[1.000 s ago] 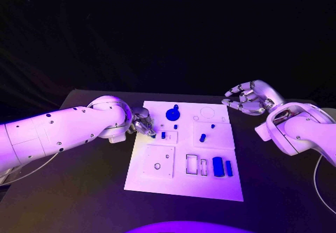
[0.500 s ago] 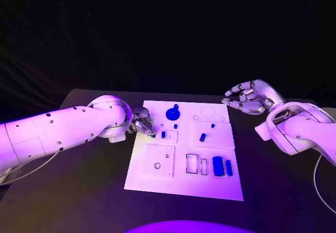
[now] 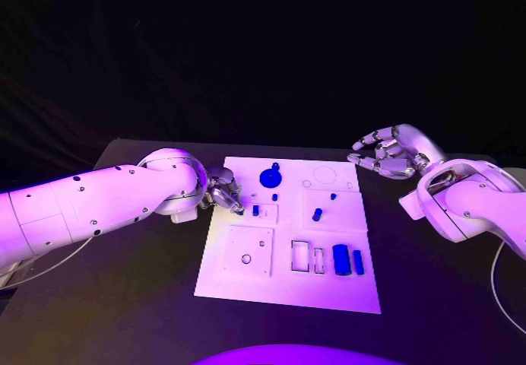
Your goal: Assemble the parts on the task board
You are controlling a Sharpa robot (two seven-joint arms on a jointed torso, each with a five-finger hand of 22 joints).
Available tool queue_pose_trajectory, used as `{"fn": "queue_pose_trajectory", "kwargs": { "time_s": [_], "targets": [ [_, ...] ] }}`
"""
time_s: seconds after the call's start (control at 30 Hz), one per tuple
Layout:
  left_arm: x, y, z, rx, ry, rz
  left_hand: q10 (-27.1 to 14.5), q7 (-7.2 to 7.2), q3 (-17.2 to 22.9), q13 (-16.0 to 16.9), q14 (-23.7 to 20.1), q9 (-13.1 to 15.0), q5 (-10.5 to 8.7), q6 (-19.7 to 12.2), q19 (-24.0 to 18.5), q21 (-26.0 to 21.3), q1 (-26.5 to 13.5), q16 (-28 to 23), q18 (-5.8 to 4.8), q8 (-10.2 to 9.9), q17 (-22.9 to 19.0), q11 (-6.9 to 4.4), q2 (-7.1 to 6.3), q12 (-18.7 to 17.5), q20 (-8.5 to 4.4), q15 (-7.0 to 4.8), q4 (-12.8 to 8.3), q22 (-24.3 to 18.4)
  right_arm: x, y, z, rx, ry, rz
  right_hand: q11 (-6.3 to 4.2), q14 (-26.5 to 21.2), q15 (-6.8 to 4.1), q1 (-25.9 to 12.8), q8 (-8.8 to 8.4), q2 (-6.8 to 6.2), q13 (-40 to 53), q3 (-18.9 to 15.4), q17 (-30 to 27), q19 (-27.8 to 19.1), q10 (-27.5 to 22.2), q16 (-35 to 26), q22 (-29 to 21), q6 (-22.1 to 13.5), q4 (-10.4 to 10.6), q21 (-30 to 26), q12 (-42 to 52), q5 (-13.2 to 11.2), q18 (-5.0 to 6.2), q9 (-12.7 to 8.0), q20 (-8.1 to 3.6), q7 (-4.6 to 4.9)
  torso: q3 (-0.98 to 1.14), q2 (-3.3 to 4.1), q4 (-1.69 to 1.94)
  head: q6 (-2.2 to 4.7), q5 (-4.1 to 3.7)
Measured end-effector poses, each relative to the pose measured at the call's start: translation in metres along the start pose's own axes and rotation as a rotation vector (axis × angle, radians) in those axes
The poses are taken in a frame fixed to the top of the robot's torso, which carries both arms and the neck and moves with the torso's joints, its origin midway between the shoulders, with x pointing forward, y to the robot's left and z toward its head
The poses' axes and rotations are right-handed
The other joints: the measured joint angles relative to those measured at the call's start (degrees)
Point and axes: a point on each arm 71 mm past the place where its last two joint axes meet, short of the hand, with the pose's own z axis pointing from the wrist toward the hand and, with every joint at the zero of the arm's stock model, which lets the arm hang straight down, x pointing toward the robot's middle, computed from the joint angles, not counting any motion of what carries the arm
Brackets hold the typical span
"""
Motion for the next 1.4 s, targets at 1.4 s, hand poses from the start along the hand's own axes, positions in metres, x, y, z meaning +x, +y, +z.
{"fn": "queue_pose_trajectory", "kwargs": {
  "time_s": [1.4],
  "targets": [
    [-0.0005, -0.0020, 0.0056, -0.015, 0.019, 0.006, 0.40, -1.86, -4.37, 1.30, 0.07, -0.16, -0.27, 2.48, -0.02, 0.00, -3.75, 0.45, 0.00, 0.37, -0.02, -0.40, 0.55, 0.86, -0.42, -0.47, 2.80, -0.02, -0.0006, -0.0004, -0.0005, 0.001, -0.001, 0.000, 0.00, 0.00, 0.00, 0.00, 0.22, 0.00, 0.01, 0.00, 0.01, 0.00, 0.00, 0.00, 0.02, 0.00, 0.00, 0.00, 0.00, 0.00, 0.00, 0.01, 0.00, 0.00, -0.05, 0.03, -0.01, -0.45, -0.36]
  ]
}}
